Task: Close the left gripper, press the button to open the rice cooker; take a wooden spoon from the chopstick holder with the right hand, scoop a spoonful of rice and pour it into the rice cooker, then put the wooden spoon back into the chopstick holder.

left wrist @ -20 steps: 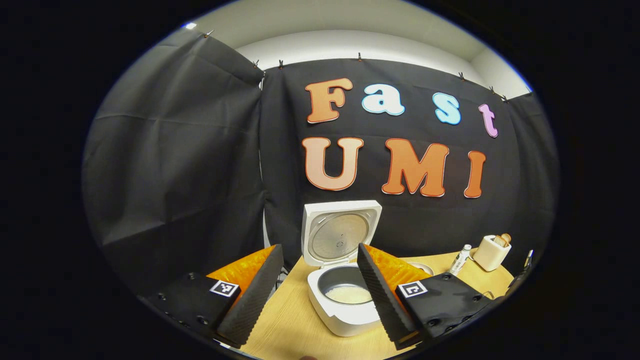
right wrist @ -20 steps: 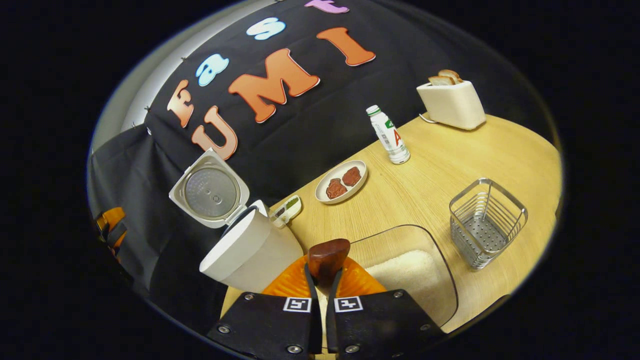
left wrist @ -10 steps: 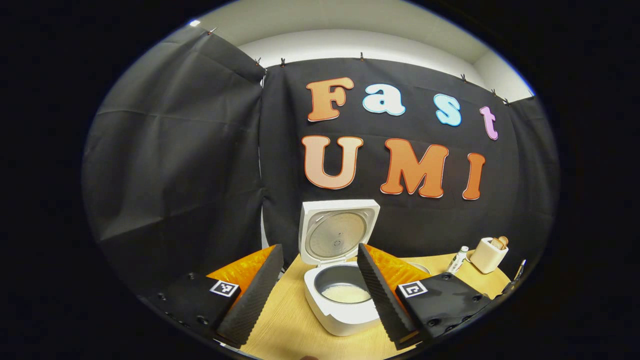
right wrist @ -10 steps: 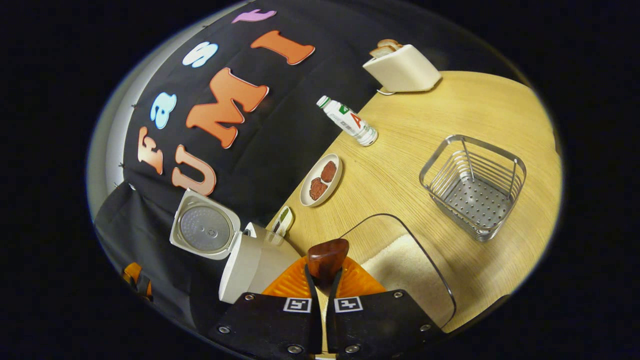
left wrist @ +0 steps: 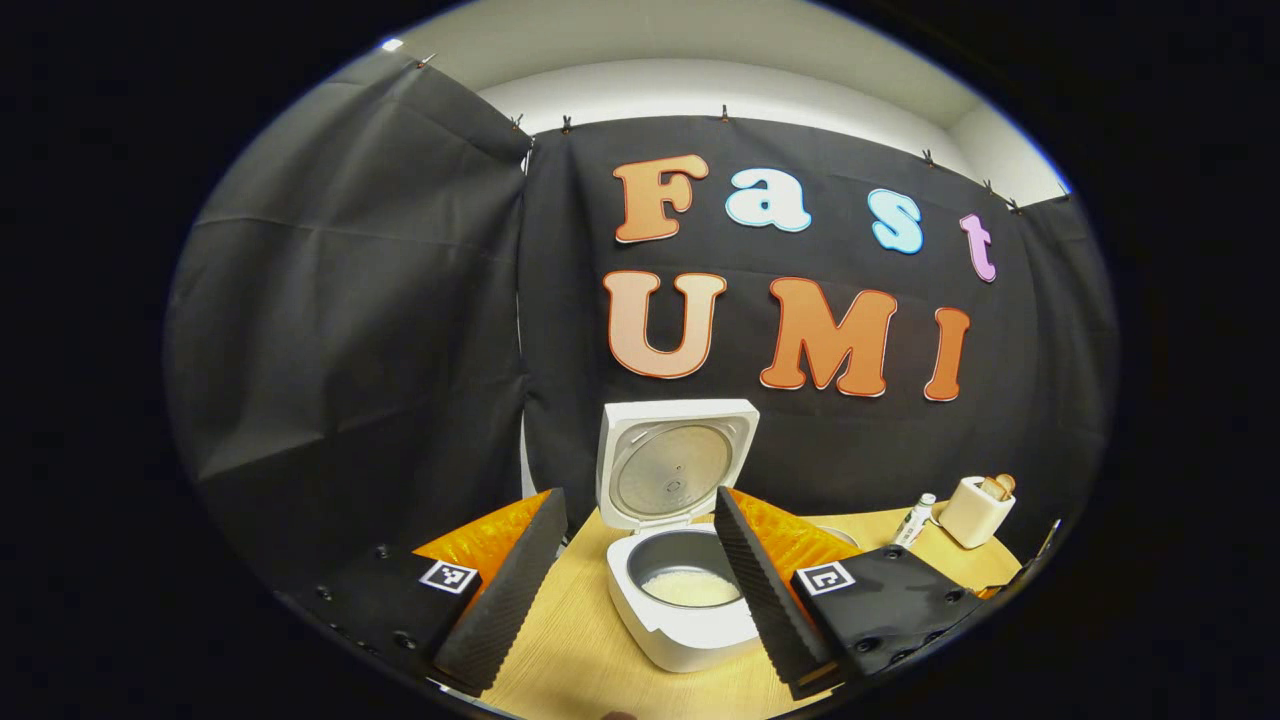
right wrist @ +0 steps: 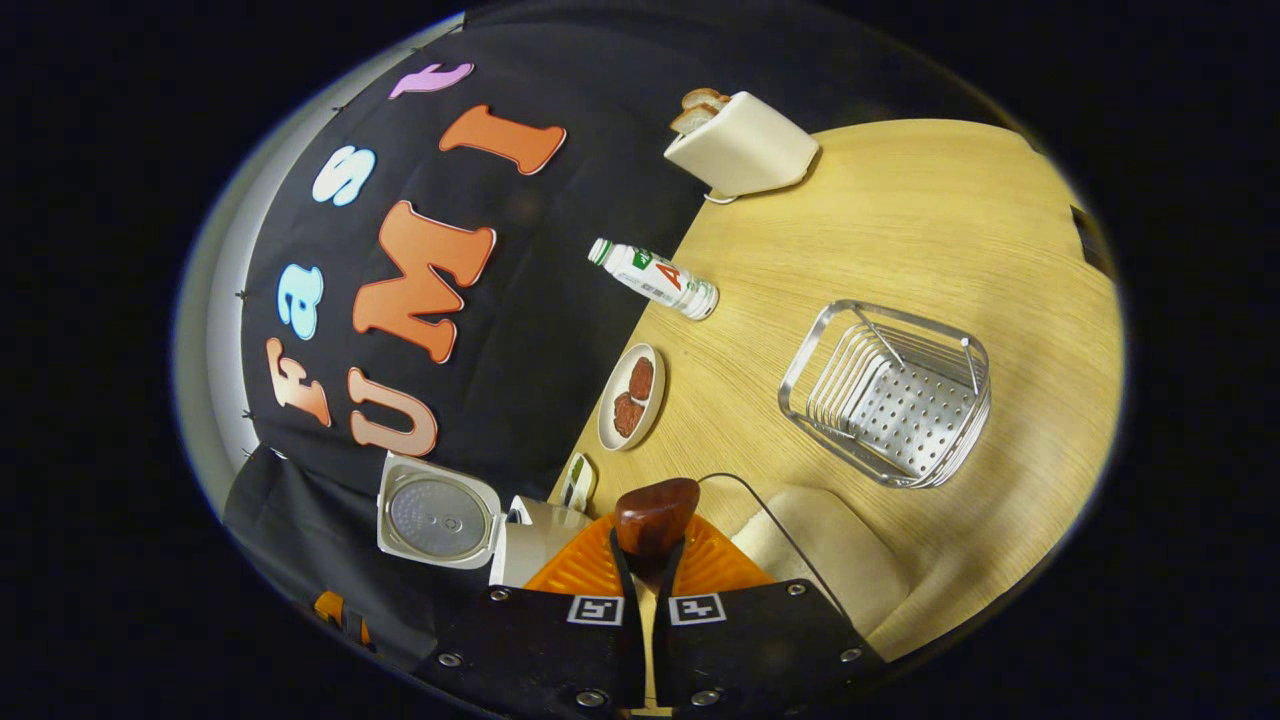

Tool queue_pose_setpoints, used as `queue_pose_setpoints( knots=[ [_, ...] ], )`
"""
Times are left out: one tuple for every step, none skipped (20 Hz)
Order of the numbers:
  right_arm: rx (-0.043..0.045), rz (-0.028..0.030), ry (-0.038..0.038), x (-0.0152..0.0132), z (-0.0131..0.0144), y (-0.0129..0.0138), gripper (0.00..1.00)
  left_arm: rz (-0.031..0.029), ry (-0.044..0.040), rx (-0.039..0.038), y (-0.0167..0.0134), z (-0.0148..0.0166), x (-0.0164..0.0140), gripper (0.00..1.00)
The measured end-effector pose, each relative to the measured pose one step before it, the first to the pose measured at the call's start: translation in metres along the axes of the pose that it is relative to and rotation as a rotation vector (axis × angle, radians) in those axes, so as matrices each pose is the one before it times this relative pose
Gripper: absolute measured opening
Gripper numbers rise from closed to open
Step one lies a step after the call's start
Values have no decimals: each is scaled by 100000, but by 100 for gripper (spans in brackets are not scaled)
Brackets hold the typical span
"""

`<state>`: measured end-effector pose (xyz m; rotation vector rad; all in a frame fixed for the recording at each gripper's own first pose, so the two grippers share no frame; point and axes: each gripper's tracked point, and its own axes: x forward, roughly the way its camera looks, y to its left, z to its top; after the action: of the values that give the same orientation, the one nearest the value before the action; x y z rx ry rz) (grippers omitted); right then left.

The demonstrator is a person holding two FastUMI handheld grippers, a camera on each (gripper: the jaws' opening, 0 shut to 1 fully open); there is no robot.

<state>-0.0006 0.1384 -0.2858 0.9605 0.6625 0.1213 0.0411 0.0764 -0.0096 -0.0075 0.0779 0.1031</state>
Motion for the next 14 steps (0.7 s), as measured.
queue_pose_setpoints(
  knots=[
    [858, 396, -791, -288, 480, 432, 3, 113, -99, -178, -2, 44, 143, 100],
    [1179, 622, -635, -154, 369, 349, 2, 25, -115, -275, 94, 24, -84, 100],
    [1120, 466, -237, -290, 330, 481, 2, -125, 224, -339, -66, -123, 40, 100],
    [1450, 72, -53, -123, 164, 333, 2, 59, 223, -358, 61, -211, 129, 100],
    [1536, 406, 309, -135, 60, 363, 2, 33, 331, -219, 75, -115, -5, 100],
    [1819, 607, 58, -13, 139, 380, 2, 207, 370, -295, 124, -233, -8, 100],
    [1852, 575, -49, -97, -19, 451, 2, 26, 256, -458, 38, -14, 38, 100],
    [1620, 246, 56, 25, 26, 304, 2, 128, 368, -418, 50, -203, 61, 100],
    [1364, 209, 430, -98, -91, 403, 2, 164, 225, -281, 80, -93, 72, 100],
    [434, 585, 654, 78, -102, 407, 2, 98, 185, -109, 126, -146, 24, 100],
    [66, 506, 560, 4, -73, 595, 2, -62, 88, 72, 56, -16, -23, 100],
    [53, 557, 452, 195, -96, 475, 2, -47, -177, 106, 20, 30, 9, 100],
    [580, 649, 151, 96, 3, 545, 2, -25, -83, 106, 91, 44, 61, 100],
    [795, 857, 367, 223, -50, 630, 3, -51, -256, 6, 103, 23, 89, 100]
  ],
)
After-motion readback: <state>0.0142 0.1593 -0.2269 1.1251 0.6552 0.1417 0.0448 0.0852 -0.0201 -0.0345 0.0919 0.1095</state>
